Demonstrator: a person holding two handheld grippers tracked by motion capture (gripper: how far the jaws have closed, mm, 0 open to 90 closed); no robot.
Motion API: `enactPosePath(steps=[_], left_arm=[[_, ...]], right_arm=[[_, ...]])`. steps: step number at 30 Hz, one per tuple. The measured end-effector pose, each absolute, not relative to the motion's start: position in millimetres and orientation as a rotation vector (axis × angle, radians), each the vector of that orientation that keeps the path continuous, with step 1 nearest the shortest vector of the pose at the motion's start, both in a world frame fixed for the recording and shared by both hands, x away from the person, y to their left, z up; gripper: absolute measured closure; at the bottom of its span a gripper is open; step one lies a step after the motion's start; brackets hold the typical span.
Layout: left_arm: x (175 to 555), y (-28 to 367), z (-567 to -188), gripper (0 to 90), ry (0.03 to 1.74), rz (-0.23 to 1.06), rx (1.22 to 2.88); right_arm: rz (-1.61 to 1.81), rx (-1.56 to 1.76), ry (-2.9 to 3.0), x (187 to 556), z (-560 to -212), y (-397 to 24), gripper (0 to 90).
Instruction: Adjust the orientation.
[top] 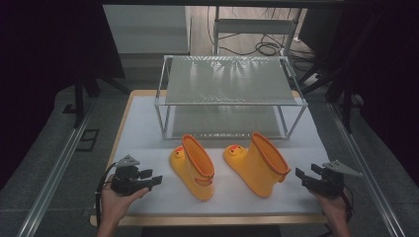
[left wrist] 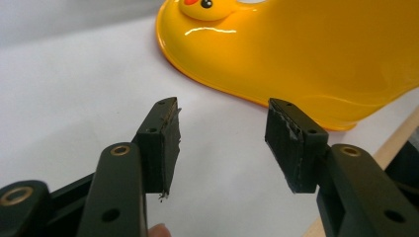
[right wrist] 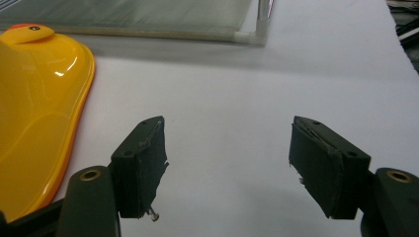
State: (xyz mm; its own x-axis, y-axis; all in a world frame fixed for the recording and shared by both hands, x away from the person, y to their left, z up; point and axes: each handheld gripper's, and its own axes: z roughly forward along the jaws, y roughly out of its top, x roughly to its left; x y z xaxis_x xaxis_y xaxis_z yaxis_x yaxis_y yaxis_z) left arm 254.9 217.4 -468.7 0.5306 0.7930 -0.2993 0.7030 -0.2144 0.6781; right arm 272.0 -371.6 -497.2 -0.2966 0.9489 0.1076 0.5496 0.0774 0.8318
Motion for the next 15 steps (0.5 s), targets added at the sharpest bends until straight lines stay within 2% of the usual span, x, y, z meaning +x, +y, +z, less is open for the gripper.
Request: enactPosePath(steps=[3,8,9,11,15], left_arm=[[253.8,216.4,-468.1,49.8,1.210,0.145,1.961],[249.2,211.8,-467.6,82.1,1.208,0.188,1.946],[247.7,210.7,-467.4,82.1,1.200,0.183,1.943],[244.4,206.8,-466.5,89.1,1.179,0.167,1.943],[237.2,188.1,-465.5,90.0,1.128,0.165,1.970]], right_arm=[[1.122,1.473,1.891,271.8,-498.0,-372.2,30.4],[1.104,1.461,1.922,273.2,-502.5,-368.5,31.8],[1.104,1.461,1.922,273.2,-502.5,-368.5,31.8],[1.087,1.449,1.938,273.4,-504.2,-365.5,32.3],[1.076,1.439,1.949,274.1,-506.0,-363.3,32.8]])
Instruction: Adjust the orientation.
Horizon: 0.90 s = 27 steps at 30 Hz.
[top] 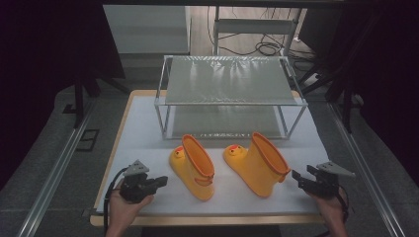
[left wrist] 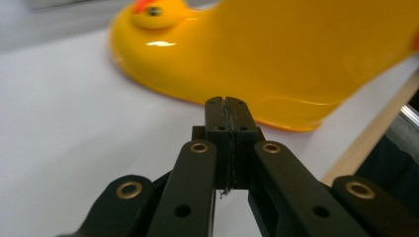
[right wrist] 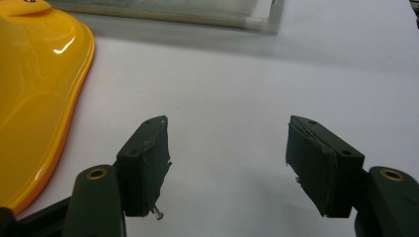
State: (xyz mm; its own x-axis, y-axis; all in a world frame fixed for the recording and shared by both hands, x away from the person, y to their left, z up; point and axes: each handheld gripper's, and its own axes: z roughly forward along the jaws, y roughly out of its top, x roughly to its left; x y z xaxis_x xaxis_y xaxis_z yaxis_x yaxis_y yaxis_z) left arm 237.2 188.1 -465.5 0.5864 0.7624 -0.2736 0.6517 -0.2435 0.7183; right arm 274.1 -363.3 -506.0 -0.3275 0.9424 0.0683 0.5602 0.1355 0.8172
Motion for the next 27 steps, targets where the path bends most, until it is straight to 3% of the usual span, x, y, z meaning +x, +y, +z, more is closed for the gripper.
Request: enactPosePath(steps=[6,13,27], left_arm=[[221.1,143.7,-467.2,90.0,1.012,0.105,2.033],[209.6,93.1,-482.5,90.0,0.920,0.164,2.078],[211.9,49.9,-491.3,90.0,0.927,0.266,2.035]], right_arm=[[1.066,1.433,1.954,273.4,-507.2,-361.2,33.2],[1.062,1.450,1.948,274.0,-508.6,-362.0,33.5],[1.059,1.454,1.950,274.4,-511.0,-357.8,33.7]])
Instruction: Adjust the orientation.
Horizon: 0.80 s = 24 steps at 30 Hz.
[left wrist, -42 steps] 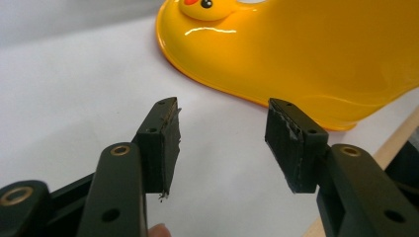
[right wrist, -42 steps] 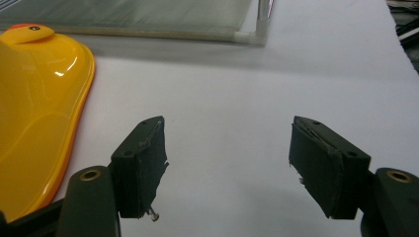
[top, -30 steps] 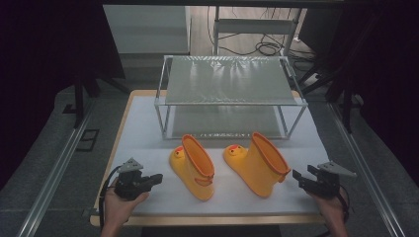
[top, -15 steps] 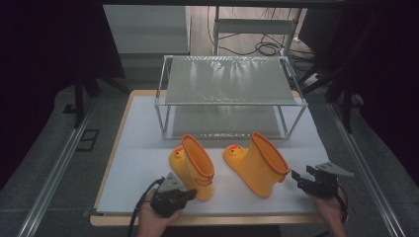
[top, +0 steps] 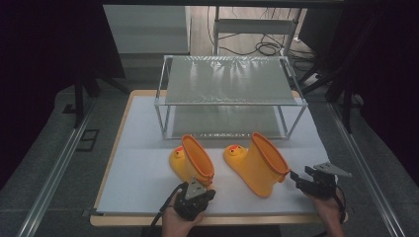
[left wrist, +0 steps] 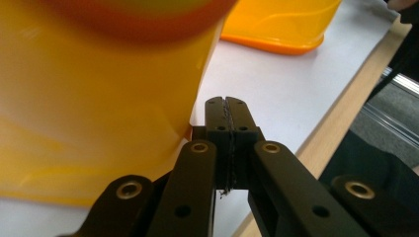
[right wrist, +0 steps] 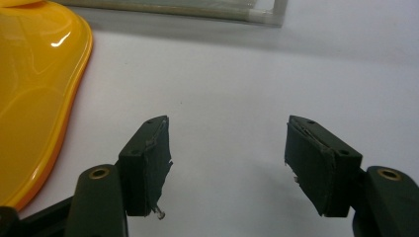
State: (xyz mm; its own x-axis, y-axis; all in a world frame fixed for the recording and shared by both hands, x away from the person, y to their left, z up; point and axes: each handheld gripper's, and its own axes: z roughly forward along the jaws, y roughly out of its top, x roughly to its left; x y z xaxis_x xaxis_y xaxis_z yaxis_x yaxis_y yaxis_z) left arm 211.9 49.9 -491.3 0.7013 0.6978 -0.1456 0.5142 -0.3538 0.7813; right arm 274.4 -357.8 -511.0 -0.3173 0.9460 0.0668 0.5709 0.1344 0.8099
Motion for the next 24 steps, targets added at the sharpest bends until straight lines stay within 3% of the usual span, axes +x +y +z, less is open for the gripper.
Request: enactPosePath(steps=[9,24], left_arm=[[212.4,50.6,-491.3,90.0,0.942,0.286,2.018],[189.8,124.1,-492.0,90.0,1.051,0.254,1.968]], right_arm=[[1.055,1.457,1.954,273.9,-510.9,-356.4,33.9],[1.126,1.507,1.915,273.7,-510.2,-366.8,34.2]])
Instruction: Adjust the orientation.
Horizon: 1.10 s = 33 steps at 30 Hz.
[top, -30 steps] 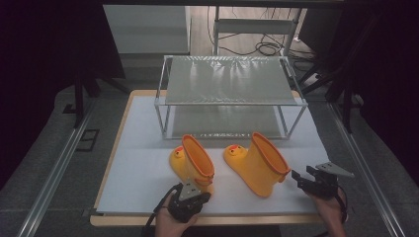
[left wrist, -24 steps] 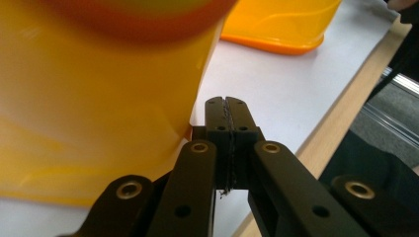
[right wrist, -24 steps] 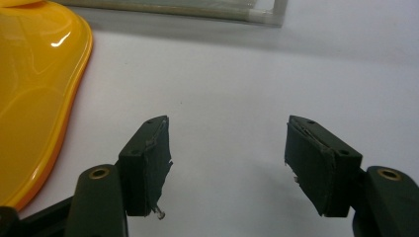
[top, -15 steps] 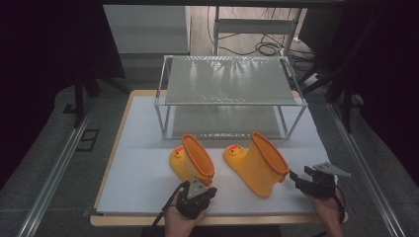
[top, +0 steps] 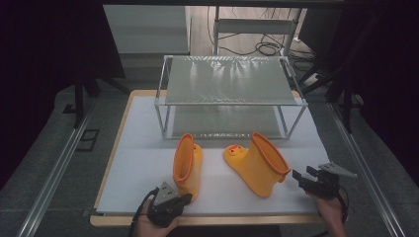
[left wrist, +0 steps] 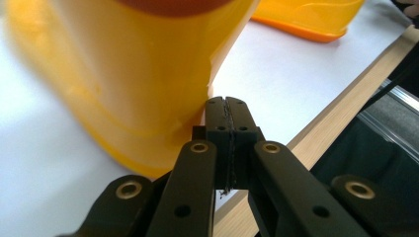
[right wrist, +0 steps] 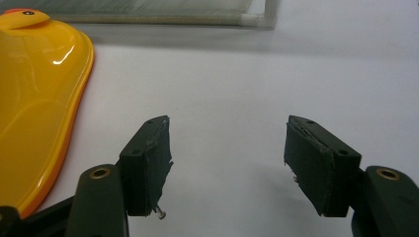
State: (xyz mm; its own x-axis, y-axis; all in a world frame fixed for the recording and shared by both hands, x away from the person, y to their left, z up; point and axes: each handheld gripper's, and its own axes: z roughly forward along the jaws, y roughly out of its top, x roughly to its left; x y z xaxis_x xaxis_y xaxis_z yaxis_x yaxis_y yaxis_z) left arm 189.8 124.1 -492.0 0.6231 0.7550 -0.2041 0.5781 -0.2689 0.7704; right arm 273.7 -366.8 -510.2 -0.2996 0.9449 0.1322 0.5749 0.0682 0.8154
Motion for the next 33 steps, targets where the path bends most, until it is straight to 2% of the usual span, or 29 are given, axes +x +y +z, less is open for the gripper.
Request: enactPosePath(steps=[5,13,15,16,17,20,24,28,33], left_arm=[[191.7,157.5,-490.5,90.0,1.121,0.242,1.928],[197.3,179.1,-486.3,86.9,1.191,0.256,1.901],[197.9,184.6,-485.4,81.4,1.204,0.251,1.886],[197.6,186.3,-485.3,81.4,1.193,0.240,1.895],[194.3,190.1,-484.0,74.3,1.170,0.234,1.899],[192.8,206.1,-479.8,68.9,1.193,0.218,1.884],[199.9,225.0,-479.1,66.0,1.238,0.213,1.855],[213.0,227.6,-478.7,62.5,1.246,0.209,1.866],[241.4,223.9,-473.0,59.2,1.241,0.222,1.871]], right_arm=[[1.129,1.505,1.913,273.6,-508.7,-366.2,34.2],[1.127,1.503,1.918,274.2,-509.7,-365.0,34.3],[1.126,1.501,1.922,274.0,-509.3,-365.0,34.4],[1.126,1.501,1.922,274.0,-509.3,-365.0,34.4],[1.127,1.501,1.920,273.8,-508.5,-365.0,34.6],[1.132,1.498,1.915,273.3,-507.5,-365.4,35.3],[1.137,1.499,1.917,273.2,-506.2,-364.3,37.3],[1.141,1.490,1.925,273.5,-505.3,-362.0,39.1],[1.141,1.446,1.972,272.6,-503.2,-358.0,47.7]])
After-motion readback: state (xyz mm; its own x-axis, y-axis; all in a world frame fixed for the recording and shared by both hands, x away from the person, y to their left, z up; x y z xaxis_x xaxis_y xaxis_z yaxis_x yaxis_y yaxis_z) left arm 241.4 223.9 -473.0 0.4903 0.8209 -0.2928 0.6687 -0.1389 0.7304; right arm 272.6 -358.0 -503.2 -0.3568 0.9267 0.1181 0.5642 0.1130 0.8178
